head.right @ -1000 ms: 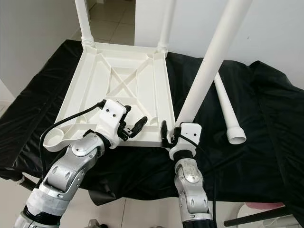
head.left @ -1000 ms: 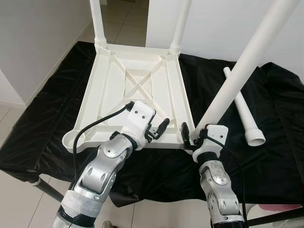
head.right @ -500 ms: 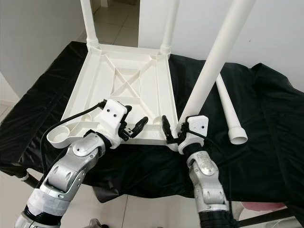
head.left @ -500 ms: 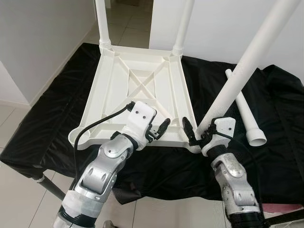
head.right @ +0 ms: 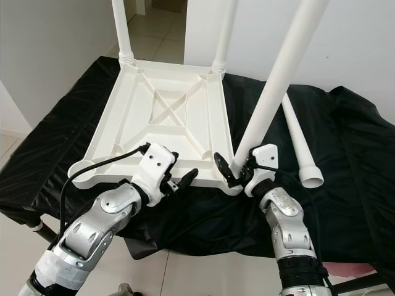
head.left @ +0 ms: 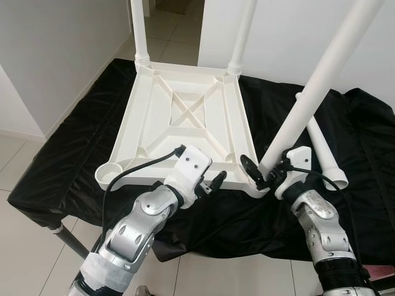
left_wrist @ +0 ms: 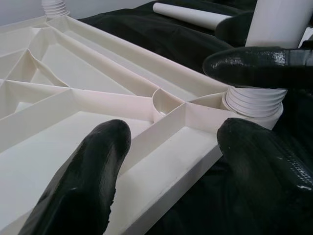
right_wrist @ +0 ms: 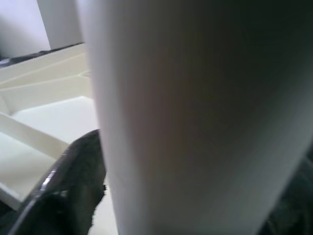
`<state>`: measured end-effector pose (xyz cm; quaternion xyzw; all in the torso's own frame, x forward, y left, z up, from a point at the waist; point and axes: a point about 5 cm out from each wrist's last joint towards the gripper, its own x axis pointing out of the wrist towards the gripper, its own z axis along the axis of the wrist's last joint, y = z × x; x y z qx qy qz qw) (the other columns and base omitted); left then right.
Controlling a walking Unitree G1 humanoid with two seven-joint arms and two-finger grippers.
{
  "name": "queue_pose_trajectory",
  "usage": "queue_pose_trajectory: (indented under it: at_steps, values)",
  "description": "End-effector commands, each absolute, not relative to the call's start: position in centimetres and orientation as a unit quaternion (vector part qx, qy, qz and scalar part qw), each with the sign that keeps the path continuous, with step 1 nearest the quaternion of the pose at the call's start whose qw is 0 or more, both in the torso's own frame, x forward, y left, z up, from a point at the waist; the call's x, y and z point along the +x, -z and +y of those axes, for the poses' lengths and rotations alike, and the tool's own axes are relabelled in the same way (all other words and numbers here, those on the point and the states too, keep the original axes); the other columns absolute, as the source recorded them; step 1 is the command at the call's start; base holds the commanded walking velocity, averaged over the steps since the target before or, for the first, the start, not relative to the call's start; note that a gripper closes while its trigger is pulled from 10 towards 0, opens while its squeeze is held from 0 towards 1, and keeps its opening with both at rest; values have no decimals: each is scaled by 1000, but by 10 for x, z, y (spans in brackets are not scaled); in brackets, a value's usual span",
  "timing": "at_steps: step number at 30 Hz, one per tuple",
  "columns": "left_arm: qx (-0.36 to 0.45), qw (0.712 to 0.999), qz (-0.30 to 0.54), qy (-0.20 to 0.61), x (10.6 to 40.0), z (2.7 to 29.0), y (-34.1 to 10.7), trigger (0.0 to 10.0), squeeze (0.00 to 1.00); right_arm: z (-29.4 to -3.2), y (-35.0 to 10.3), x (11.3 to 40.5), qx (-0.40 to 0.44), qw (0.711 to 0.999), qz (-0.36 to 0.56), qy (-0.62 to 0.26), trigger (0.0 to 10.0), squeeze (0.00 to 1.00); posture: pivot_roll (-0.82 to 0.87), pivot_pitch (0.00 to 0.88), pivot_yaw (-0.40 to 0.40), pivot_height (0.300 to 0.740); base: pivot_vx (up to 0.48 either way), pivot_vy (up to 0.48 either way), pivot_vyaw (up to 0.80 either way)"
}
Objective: Building children table
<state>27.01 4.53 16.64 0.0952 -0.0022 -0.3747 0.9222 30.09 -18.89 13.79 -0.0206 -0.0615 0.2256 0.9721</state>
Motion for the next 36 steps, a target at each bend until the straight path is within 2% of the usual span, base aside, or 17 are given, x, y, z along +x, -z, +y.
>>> queue_pose_trajectory:
  at_steps: [1, 2, 17, 18, 27, 34, 36]
  values:
    - [100, 886, 9, 453, 262, 38, -164, 10000, 0, -193, -136, 302, -23, 972, -61, -225, 2118, 0, 19, 17, -48, 740, 0, 0, 0]
    - [100, 887, 9, 452, 263, 38, -164, 10000, 0, -194, -135, 303, -23, 973, -59, -223, 0, 0, 19, 17, -48, 740, 0, 0, 0]
    - [105, 887, 12, 450, 262, 39, -163, 10000, 0, -193, -127, 299, -6, 974, -55, -221, 0, 0, 14, 18, -40, 740, 0, 0, 0]
    - [106, 887, 12, 449, 263, 39, -164, 10000, 0, -192, -127, 299, -3, 975, -54, -216, 10000, 0, 13, 22, -41, 740, 0, 0, 0]
    - [103, 895, 8, 434, 264, 41, -165, 10000, 0, -179, -126, 297, 62, 982, -54, -172, 10000, 0, 16, 30, -46, 740, 0, 0, 0]
    - [102, 898, 7, 427, 265, 42, -165, 10000, 0, -171, -128, 295, 56, 987, -56, -140, 10000, 0, 17, 39, -50, 740, 0, 0, 0]
    - [109, 899, 8, 424, 265, 44, -162, 10000, 0, -163, -129, 292, 52, 992, -55, -102, 10000, 0, 16, 44, -51, 740, 0, 0, 0]
